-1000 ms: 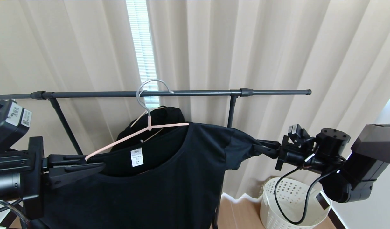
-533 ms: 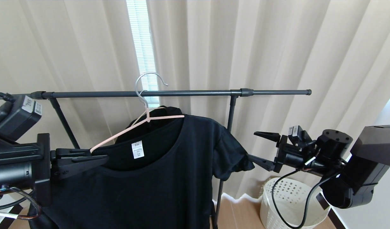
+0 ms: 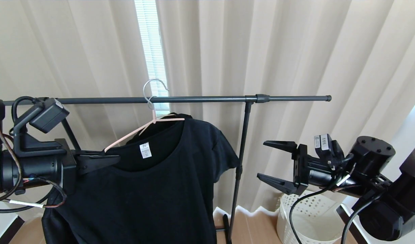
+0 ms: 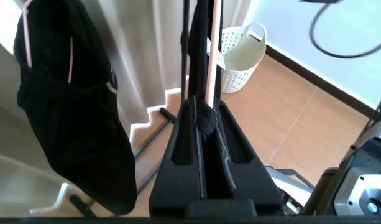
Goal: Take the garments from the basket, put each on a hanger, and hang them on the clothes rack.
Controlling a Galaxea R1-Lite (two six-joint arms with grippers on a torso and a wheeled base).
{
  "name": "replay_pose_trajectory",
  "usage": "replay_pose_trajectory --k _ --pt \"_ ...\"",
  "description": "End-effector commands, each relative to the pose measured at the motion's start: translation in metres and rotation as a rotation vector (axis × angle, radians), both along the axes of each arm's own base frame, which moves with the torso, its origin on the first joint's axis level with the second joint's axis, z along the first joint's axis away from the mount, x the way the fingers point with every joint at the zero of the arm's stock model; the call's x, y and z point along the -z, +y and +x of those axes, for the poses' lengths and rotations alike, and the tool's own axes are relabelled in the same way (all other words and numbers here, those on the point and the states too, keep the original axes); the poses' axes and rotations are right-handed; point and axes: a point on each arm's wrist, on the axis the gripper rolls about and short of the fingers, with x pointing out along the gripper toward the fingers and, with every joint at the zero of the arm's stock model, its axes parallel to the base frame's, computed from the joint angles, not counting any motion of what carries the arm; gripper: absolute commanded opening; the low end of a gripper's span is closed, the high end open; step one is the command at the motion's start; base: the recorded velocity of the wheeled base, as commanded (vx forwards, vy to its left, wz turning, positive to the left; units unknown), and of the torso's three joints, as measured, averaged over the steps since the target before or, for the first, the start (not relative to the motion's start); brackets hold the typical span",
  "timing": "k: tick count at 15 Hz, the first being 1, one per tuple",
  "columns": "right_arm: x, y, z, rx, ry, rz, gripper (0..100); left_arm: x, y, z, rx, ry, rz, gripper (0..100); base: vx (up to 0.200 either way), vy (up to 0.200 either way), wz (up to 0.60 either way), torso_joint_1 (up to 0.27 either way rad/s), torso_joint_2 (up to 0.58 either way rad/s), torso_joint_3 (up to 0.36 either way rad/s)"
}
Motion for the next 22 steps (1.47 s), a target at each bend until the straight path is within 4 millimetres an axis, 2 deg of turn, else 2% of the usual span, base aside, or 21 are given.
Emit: replay_pose_trajectory --k 1,3,7,11,15,19,22 --pt "-0.027 0.009 -0.023 -0.051 -0.078 0.022 100 0.006 -0.001 0.011 -0.011 0.036 0.004 0 0.000 0.000 0.00 0.000 0.00 0.000" --pt "-0.040 0.013 -0.038 -0.080 -0.116 0.035 100 0.006 -0.002 0.017 -0.025 0.055 -0.006 0 0.000 0.000 0.00 0.000 0.00 0.000" --pt "-0.061 0.015 -0.036 0.053 -0.165 0.065 100 0.000 -0.012 0.018 -0.073 0.065 -0.005 0 0.000 0.000 0.00 0.000 0.00 0.000" --pt "-0.068 0.024 -0.026 0.209 -0.131 0.070 100 0.005 -0.017 0.024 -0.079 0.099 -0.007 0 0.000 0.000 0.00 0.000 0.00 0.000" --pt "-0.071 0.023 -0.026 0.220 -0.136 0.072 100 0.008 -0.022 0.034 -0.070 0.090 -0.008 0 0.000 0.000 0.00 0.000 0.00 0.000" --pt "-0.073 0.022 -0.025 0.227 -0.143 0.074 100 0.021 -0.030 0.050 -0.092 0.148 -0.026 0 0.000 0.000 0.00 0.000 0.00 0.000" --pt "-0.072 0.022 -0.024 0.229 -0.143 0.074 100 0.033 -0.039 0.071 -0.101 0.160 -0.078 0 0.000 0.000 0.00 0.000 0.00 0.000"
